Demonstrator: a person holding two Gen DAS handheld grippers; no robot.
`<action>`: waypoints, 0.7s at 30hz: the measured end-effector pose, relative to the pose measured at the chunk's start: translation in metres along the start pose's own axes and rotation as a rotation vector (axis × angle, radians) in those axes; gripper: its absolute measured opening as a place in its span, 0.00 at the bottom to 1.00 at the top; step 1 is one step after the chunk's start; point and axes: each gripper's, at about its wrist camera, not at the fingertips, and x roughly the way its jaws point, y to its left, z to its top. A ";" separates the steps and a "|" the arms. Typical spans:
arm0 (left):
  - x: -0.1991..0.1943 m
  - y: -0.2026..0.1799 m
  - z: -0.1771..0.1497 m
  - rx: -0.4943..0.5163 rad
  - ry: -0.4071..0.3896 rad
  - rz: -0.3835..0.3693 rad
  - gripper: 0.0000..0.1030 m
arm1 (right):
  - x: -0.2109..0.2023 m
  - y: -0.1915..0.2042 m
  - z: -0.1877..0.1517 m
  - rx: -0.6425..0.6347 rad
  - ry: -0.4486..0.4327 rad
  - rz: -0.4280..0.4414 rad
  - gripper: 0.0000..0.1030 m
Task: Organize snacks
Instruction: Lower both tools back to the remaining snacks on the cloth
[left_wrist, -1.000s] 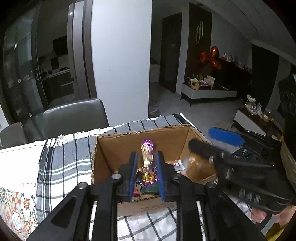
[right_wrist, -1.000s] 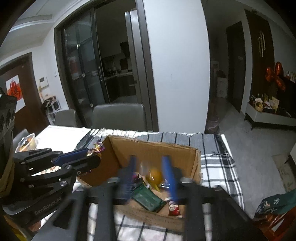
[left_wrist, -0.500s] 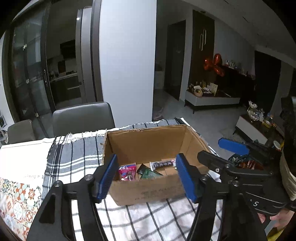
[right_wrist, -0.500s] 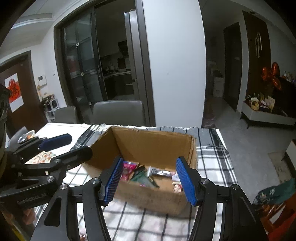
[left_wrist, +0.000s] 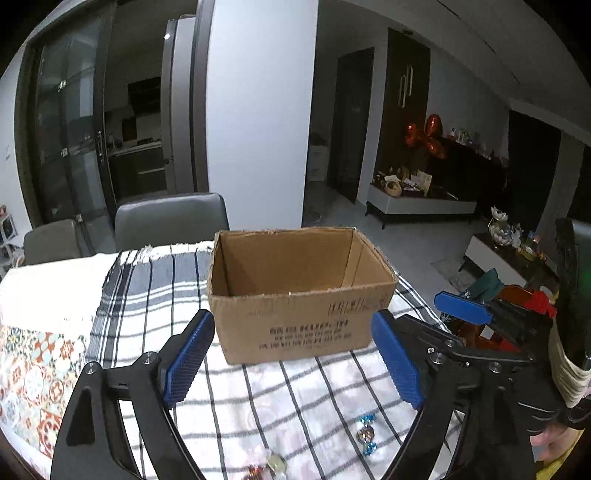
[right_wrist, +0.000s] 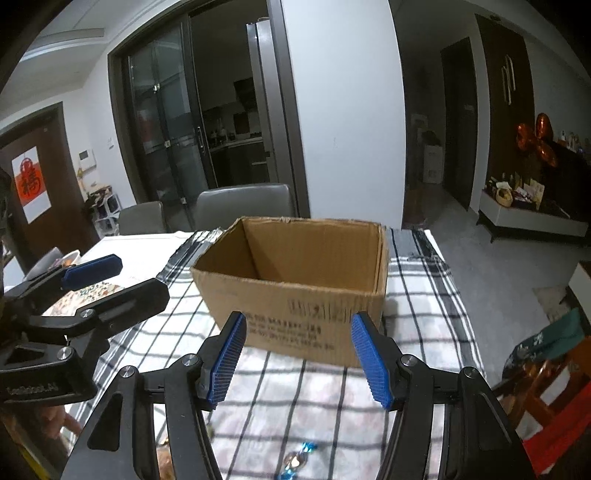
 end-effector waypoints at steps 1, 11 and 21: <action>-0.003 0.001 -0.004 -0.005 0.005 -0.002 0.85 | -0.002 0.001 -0.002 0.001 0.003 -0.001 0.59; -0.020 0.008 -0.044 -0.050 0.057 -0.031 0.86 | -0.016 0.013 -0.043 0.005 0.036 -0.005 0.59; -0.029 0.001 -0.081 -0.054 0.100 -0.038 0.86 | -0.013 0.012 -0.078 0.084 0.089 0.028 0.59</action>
